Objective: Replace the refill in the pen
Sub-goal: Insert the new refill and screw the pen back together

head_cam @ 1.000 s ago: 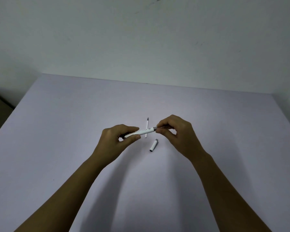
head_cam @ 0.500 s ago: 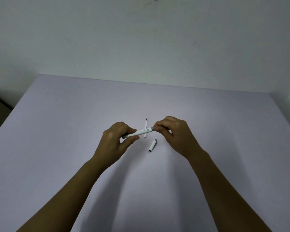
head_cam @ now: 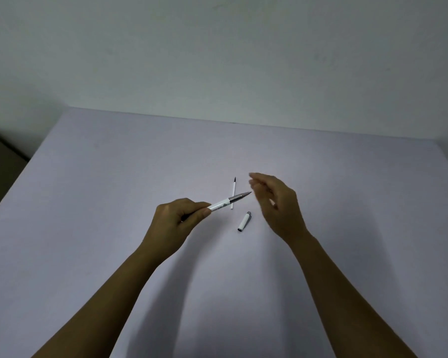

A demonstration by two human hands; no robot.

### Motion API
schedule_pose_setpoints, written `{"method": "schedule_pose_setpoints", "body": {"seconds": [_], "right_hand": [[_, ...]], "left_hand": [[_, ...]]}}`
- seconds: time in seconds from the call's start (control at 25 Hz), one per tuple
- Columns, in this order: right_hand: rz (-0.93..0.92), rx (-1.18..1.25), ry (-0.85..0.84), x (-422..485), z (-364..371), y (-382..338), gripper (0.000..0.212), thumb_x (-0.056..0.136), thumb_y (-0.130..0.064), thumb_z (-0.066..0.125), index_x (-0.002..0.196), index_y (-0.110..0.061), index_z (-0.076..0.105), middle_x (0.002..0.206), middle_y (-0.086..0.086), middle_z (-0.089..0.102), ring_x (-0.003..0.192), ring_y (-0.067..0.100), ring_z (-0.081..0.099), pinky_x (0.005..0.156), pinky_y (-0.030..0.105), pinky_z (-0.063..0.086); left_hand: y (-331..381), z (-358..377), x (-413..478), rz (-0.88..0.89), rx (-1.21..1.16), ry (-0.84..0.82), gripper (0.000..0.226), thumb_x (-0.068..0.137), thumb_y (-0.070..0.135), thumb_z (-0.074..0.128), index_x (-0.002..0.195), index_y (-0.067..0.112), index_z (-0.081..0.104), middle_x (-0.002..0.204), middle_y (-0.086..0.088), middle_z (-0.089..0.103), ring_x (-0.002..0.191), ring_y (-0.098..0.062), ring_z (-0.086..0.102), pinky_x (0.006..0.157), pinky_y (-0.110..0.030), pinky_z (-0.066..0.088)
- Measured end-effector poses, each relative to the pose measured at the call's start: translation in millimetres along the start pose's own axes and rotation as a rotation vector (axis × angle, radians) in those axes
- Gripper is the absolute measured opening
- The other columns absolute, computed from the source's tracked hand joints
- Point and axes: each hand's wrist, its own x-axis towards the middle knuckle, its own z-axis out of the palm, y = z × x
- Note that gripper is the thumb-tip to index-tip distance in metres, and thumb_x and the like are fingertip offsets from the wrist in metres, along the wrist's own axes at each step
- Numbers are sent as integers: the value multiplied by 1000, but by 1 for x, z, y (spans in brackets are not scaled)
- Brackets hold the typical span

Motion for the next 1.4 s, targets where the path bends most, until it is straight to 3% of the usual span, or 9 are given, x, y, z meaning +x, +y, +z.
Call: {"method": "schedule_pose_setpoints", "body": {"seconds": [0.12, 0.28, 0.52, 0.64, 0.76, 0.88, 1.0, 1.32, 1.4], "right_hand": [[282, -190, 145, 2, 15, 42, 27, 95, -17, 46, 111, -7, 65, 102, 8, 72, 97, 20, 67, 84, 18, 46], [607, -379, -127, -10, 52, 84, 31, 89, -26, 58, 112, -5, 61, 107, 17, 69, 103, 32, 62, 88, 34, 46], [659, -471, -155, -9, 81, 93, 30, 84, -17, 63, 111, -4, 62, 109, 20, 65, 104, 34, 58, 85, 34, 44], [758, -193, 10, -8, 73, 83, 28, 80, -16, 67, 106, -6, 65, 101, 13, 71, 96, 28, 65, 77, 26, 48], [773, 307, 186, -3, 53, 59, 20, 78, -15, 72, 94, -15, 61, 90, 10, 70, 80, 19, 67, 74, 20, 55], [737, 709, 303, 7, 34, 30, 15, 84, -11, 66, 93, -10, 54, 84, 8, 68, 67, 3, 68, 65, 16, 57], [704, 819, 353, 12, 26, 12, 21, 87, -12, 62, 103, -2, 52, 82, 4, 66, 62, 0, 69, 60, 12, 55], [656, 859, 275, 11, 22, -8, 12, 87, -12, 63, 91, -8, 52, 72, -4, 72, 64, 3, 69, 61, 14, 55], [642, 857, 261, 11, 23, -10, 11, 86, -11, 63, 89, -12, 52, 68, -5, 72, 64, 4, 69, 63, 15, 56]], "left_hand": [[-10, -3, -3, -87, -25, 11, 12, 85, 23, 61, 90, 24, 72, 73, 8, 63, 65, -6, 56, 55, -7, 38], [-15, -7, -6, -212, -159, 30, 18, 83, 23, 64, 77, 38, 69, 80, 13, 68, 64, -5, 63, 57, -8, 44], [-19, -13, -7, -245, -188, 33, 12, 83, 23, 64, 78, 31, 71, 79, 12, 69, 62, -5, 65, 57, -7, 46], [-20, -14, -8, -238, -186, 23, 13, 83, 24, 63, 78, 33, 71, 79, 12, 69, 63, -6, 65, 58, -11, 48], [-20, -15, -8, -224, -174, 15, 15, 84, 24, 63, 77, 36, 70, 80, 10, 69, 65, -8, 64, 60, -16, 48], [-19, -13, -5, -188, -138, -10, 18, 84, 24, 62, 77, 38, 68, 81, 9, 67, 68, -13, 63, 59, -19, 47], [-15, -9, -2, -168, -90, -34, 21, 85, 23, 62, 77, 42, 66, 83, 13, 66, 69, -16, 62, 56, -20, 45], [-13, -6, 4, -157, -48, -20, 11, 85, 25, 62, 84, 29, 72, 82, 15, 65, 68, -15, 60, 55, -18, 43], [-13, -5, 4, -161, -47, -14, 11, 85, 25, 62, 84, 28, 72, 77, 8, 67, 68, -14, 61, 56, -19, 43]]}}
